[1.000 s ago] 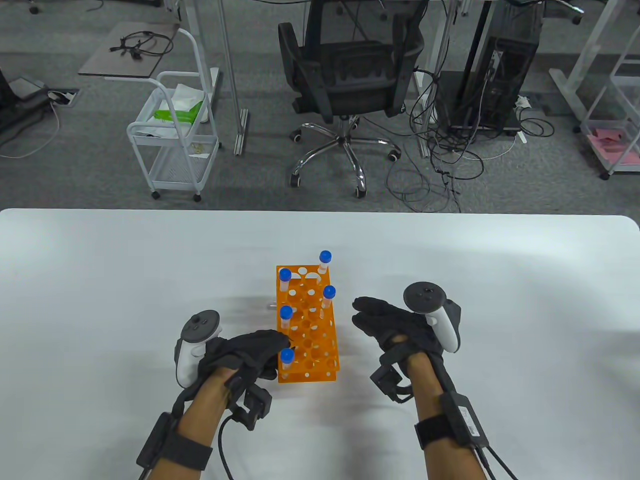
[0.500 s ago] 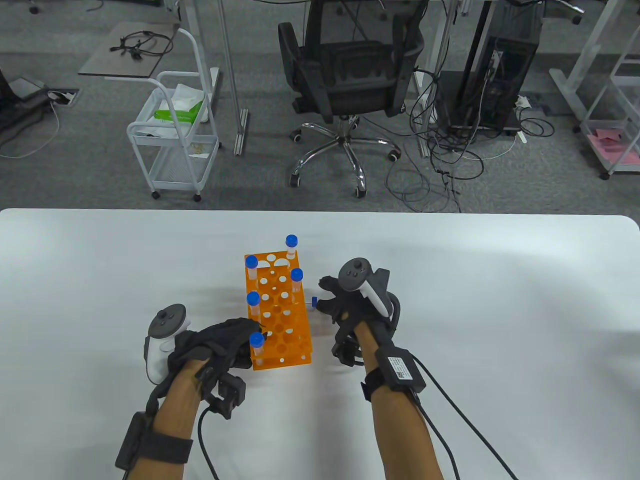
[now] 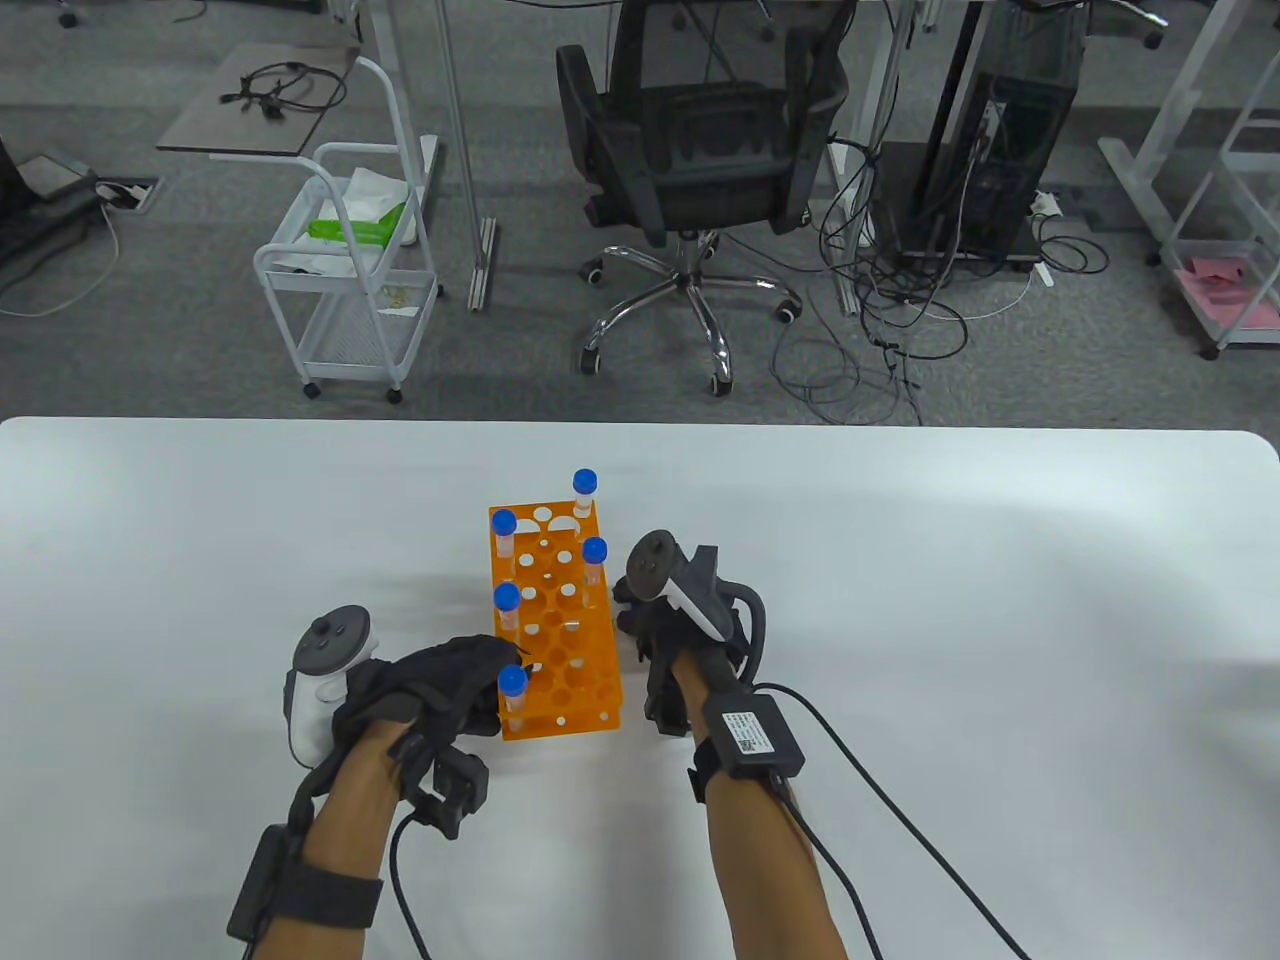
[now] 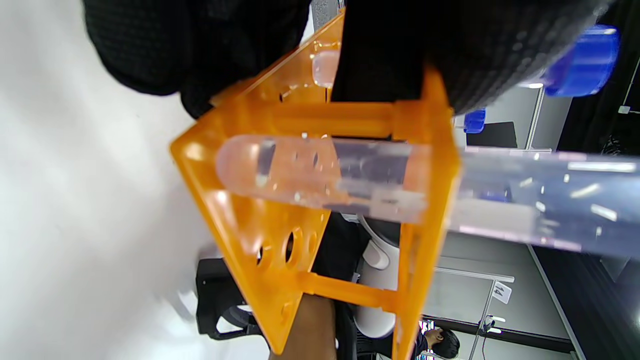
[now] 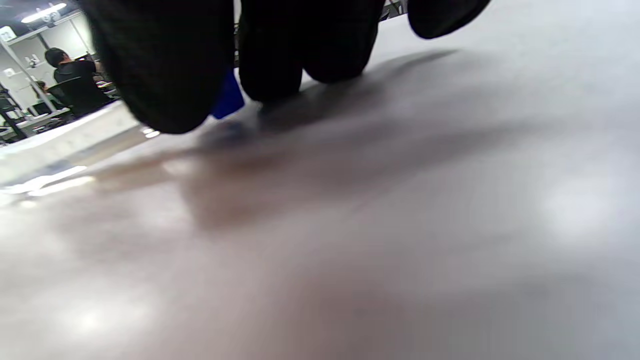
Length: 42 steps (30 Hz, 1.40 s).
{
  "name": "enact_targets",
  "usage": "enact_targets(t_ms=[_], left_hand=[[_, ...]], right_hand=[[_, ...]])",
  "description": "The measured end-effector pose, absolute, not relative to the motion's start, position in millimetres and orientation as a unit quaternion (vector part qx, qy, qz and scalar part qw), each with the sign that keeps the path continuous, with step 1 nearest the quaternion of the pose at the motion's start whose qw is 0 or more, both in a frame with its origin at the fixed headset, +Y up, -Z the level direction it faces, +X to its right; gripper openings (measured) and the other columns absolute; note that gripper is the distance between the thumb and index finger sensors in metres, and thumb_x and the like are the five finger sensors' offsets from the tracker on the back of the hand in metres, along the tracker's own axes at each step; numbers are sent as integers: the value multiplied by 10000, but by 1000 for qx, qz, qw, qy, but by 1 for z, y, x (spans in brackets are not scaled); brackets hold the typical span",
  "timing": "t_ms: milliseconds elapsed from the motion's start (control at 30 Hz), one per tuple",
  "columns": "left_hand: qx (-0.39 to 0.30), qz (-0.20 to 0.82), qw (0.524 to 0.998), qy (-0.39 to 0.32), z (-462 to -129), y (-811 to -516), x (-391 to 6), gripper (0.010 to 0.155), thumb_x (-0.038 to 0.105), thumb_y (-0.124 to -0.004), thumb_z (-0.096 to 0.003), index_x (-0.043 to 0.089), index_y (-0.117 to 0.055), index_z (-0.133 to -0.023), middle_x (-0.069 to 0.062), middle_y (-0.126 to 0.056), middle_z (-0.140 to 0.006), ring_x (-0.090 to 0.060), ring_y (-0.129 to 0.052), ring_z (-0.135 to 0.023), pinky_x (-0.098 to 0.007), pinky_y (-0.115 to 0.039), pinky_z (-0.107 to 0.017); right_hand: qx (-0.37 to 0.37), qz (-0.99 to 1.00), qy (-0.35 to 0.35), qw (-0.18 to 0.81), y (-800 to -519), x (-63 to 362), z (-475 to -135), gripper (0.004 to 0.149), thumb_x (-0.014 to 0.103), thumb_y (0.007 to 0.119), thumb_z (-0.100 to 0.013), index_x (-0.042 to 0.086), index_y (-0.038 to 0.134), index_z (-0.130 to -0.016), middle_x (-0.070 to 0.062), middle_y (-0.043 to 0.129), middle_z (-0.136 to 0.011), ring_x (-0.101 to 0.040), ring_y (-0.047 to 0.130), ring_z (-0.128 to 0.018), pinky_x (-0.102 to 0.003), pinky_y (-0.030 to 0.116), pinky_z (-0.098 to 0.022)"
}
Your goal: Insert test tubes into test tube rack (6 test tubes)
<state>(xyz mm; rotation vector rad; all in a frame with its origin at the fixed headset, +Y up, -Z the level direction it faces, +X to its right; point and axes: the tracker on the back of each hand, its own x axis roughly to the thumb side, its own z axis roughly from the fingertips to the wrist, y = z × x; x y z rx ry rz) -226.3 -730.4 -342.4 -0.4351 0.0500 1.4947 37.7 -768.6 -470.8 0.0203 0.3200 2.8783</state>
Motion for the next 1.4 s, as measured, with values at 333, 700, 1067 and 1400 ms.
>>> enact_targets(t_ms=[333,700,1067,1400], left_hand=[[-205,668,716,-2,-339,-725,-210,415,497,-819,-438,210,-968,-697,-280,-774,-915,-371,-896,-702,-509,-788,-469],[-217,654,724,-25,-337,-728,-187,414,495,-814,-434,198,-966,-680,-286,-784,-907,-374,-907,-692,-511,-795,-458],[-236,654,718,-38,-334,-737,-165,413,487,-812,-434,184,-957,-676,-292,-781,-911,-383,-908,-701,-515,-800,-455],[-241,640,729,-32,-332,-745,-153,412,473,-817,-428,169,-959,-666,-298,-776,-917,-392,-907,-708,-519,-801,-455]], right_hand=[[-30,971,120,205,-736,112,-426,512,442,796,-445,336,696,-935,7,851,-922,-259,865,-785,-580,660,-655],[-76,964,24,253,-706,186,-352,536,444,834,-435,316,701,-939,-6,829,-924,-274,850,-775,-606,639,-650],[-18,963,-29,266,-695,186,-323,499,443,846,-431,421,743,-918,4,839,-922,-265,858,-775,-600,648,-655],[26,953,-81,289,-675,173,-305,525,415,845,-434,413,709,-941,0,836,-940,-262,857,-800,-595,652,-662]])
